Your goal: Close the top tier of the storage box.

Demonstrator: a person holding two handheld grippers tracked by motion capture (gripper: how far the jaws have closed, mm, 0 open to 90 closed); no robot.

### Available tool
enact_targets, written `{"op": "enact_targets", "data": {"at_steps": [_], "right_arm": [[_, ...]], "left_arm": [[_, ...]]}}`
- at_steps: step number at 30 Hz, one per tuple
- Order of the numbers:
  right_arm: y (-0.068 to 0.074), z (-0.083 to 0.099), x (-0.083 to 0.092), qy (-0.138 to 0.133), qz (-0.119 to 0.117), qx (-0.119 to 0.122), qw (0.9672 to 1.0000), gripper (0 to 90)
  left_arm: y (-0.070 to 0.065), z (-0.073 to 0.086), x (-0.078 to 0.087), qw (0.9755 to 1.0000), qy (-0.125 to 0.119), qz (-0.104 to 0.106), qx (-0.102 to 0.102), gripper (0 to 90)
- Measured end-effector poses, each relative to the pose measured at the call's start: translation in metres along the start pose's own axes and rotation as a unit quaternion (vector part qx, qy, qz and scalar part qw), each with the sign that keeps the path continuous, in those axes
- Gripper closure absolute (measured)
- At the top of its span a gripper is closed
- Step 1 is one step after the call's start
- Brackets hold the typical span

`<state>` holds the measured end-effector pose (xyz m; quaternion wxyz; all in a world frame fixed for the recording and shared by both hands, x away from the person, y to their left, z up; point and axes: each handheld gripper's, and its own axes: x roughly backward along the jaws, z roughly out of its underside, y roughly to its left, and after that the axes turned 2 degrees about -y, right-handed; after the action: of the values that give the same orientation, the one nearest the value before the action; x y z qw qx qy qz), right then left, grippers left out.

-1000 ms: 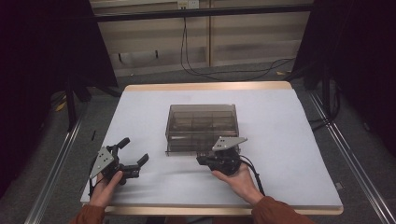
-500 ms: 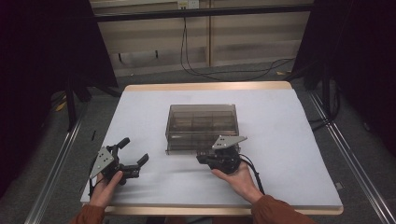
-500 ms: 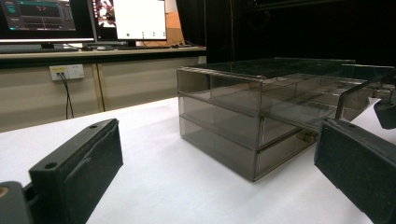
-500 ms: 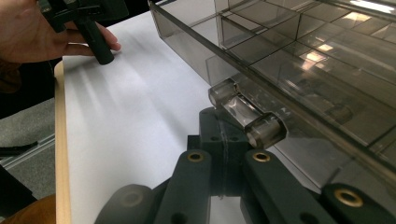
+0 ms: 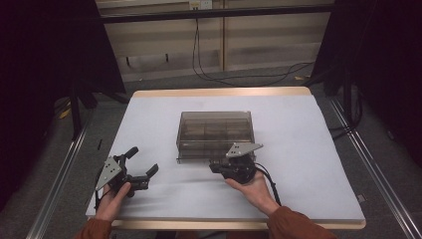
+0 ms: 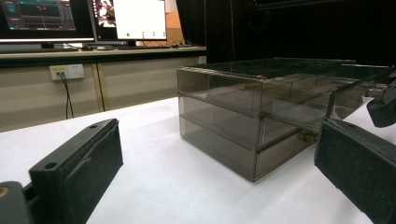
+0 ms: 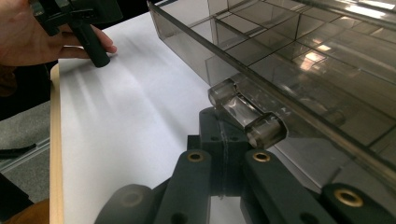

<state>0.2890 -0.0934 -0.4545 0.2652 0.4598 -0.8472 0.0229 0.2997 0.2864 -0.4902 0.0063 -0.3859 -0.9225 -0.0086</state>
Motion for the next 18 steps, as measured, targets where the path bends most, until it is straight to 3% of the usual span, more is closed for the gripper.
{"op": "enact_targets", "data": {"at_steps": [18], "right_arm": [[-0.0034, -0.0019, -0.0022, -0.002, 0.004, -0.002, 1.0000, 90.0]], "left_arm": [[0.0000, 0.0000, -0.0001, 1.0000, 0.000, 0.000, 0.000, 0.9]]}}
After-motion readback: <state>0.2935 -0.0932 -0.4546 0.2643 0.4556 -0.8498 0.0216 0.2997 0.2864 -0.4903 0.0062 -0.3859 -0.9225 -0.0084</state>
